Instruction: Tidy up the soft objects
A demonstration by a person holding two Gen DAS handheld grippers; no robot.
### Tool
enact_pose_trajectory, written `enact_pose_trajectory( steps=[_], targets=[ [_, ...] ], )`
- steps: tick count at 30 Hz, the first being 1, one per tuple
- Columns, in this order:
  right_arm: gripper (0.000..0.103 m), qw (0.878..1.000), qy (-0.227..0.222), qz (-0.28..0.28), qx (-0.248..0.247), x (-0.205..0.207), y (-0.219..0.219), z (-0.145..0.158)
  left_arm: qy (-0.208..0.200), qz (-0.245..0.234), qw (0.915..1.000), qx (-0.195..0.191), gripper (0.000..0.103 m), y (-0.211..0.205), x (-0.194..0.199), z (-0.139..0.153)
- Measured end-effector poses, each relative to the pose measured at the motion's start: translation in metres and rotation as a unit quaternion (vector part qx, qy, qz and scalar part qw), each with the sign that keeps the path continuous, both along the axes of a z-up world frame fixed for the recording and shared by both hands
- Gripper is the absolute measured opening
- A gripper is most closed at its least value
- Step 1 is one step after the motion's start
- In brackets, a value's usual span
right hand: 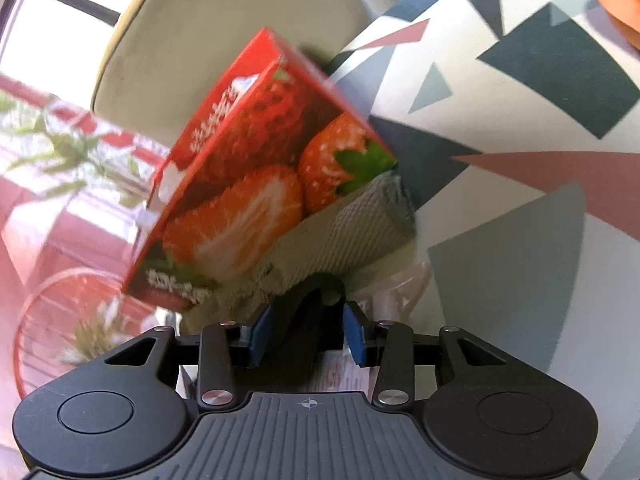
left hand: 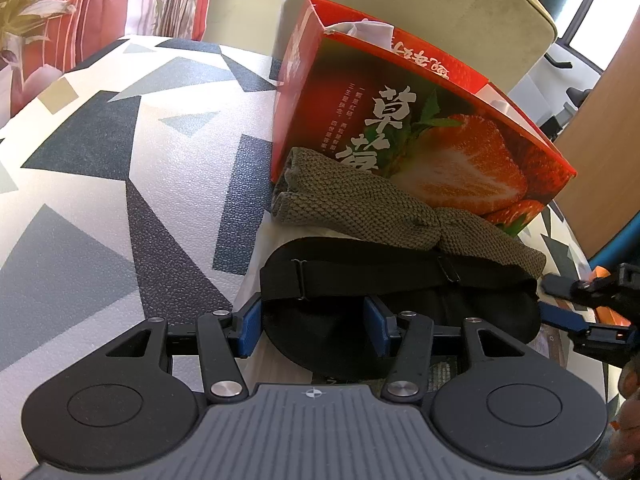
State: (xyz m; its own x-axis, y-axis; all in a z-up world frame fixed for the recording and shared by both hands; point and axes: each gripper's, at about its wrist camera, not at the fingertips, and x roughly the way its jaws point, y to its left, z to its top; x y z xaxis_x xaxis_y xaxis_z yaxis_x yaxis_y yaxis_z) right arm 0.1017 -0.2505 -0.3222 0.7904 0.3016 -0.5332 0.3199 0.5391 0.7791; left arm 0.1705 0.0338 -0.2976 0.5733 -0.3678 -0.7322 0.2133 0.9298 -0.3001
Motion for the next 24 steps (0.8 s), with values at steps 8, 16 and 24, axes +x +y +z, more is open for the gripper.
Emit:
enact_pose_trajectory(
  steps=[8,16,24],
  targets=[
    [0.038,0.997,0.009,0.036,-0.062,0.03,0.018,0.003,-0.001,0.0,1.0,0.001,0.055,-0.001,-0.001,0.0],
    [0.01,0.989,0.018,0.064,-0.132,0.04,0.024,0.011,0.017,0.019,0.9995,-0.019,0.031,0.014,0.005,0.001],
    [0.008,0.974,-0.009,0.096,-0.206,0.031,0.032,0.033,-0.028,0.008,0.9995,-0.014,0.012,0.014,-0.006,0.028]
  ],
)
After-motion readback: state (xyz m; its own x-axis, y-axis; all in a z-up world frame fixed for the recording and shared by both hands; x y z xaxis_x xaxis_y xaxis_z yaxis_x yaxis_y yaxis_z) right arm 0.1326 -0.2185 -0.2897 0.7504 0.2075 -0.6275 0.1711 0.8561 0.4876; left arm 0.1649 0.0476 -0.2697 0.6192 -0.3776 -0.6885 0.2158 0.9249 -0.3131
